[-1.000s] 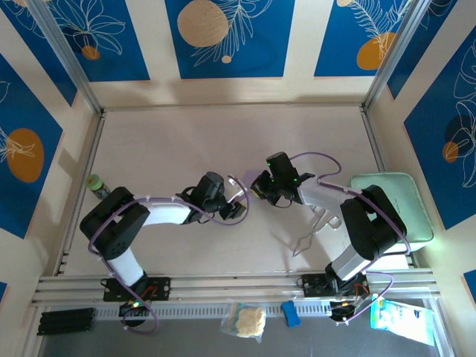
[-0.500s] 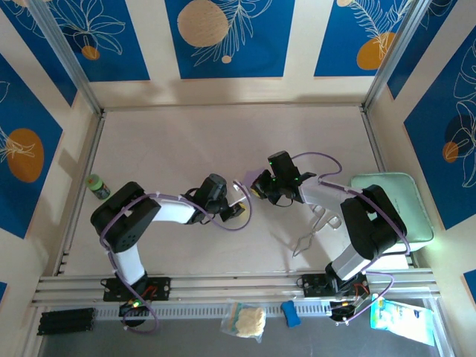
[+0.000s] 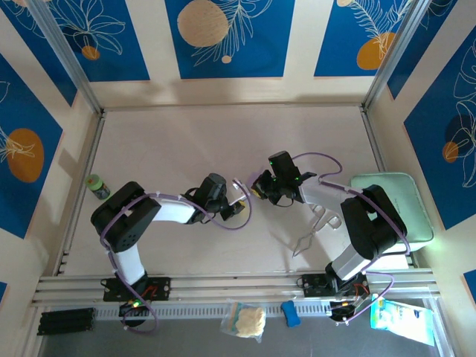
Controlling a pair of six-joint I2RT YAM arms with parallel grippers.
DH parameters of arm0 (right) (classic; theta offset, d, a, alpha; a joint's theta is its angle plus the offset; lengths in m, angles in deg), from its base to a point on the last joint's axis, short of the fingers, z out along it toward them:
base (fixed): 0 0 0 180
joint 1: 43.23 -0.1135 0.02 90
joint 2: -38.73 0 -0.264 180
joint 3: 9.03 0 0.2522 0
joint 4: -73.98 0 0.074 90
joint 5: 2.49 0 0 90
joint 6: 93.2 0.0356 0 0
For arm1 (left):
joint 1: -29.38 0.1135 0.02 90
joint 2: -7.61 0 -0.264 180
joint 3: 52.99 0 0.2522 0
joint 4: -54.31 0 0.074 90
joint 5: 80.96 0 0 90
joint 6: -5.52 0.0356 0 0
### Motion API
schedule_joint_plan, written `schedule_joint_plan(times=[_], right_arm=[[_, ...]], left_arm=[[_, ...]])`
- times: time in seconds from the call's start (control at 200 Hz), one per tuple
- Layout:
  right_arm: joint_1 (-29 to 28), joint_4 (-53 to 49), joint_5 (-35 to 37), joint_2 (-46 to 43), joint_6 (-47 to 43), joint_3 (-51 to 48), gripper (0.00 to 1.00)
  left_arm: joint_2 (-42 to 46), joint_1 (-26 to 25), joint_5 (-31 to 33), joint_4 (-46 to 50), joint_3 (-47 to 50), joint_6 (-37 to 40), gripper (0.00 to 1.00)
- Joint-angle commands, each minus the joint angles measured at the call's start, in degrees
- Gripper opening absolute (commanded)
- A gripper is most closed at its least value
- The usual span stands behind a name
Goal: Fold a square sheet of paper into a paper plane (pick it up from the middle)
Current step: Fold the wing for the fifth time at the center of the table.
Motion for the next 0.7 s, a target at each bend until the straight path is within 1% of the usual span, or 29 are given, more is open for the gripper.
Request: schedule_joint_plan(times=[0.0,0.26,0.36,0.445,0.585,0.695], right_arm=[[0.4,-2.82,-0.15,0.69,0.12,1.12,0.0],[0.45,-3.05,-0.32,1.04,-0.15,1.28,0.0],[0.45,-3.18,-0.82,1.35,-0.48,1.7,0.03],[0.45,-4.04,-1.09,1.7,-0.76,2.24,0.12],[0.45,-6.53,-0.08,1.61,-1.24,2.91,0.33],[0.35,-10.19,1.21,1.82,-1.8,4.23,0.44]], left_arm=[[1.18,0.88,-1.81,-1.33,0.71,-1.72,0.23],[0.76,2.35,-4.46,-1.24,0.69,-3.81,0.13],[0.57,2.67,-5.68,-0.18,0.07,-4.15,0.1],[0.3,2.81,-6.71,1.04,-0.71,-4.37,0.08],[-0.13,2.93,-7.43,2.1,-1.18,-4.72,0.07],[-0.4,3.17,-7.94,2.02,-1.05,-4.99,0.07]])
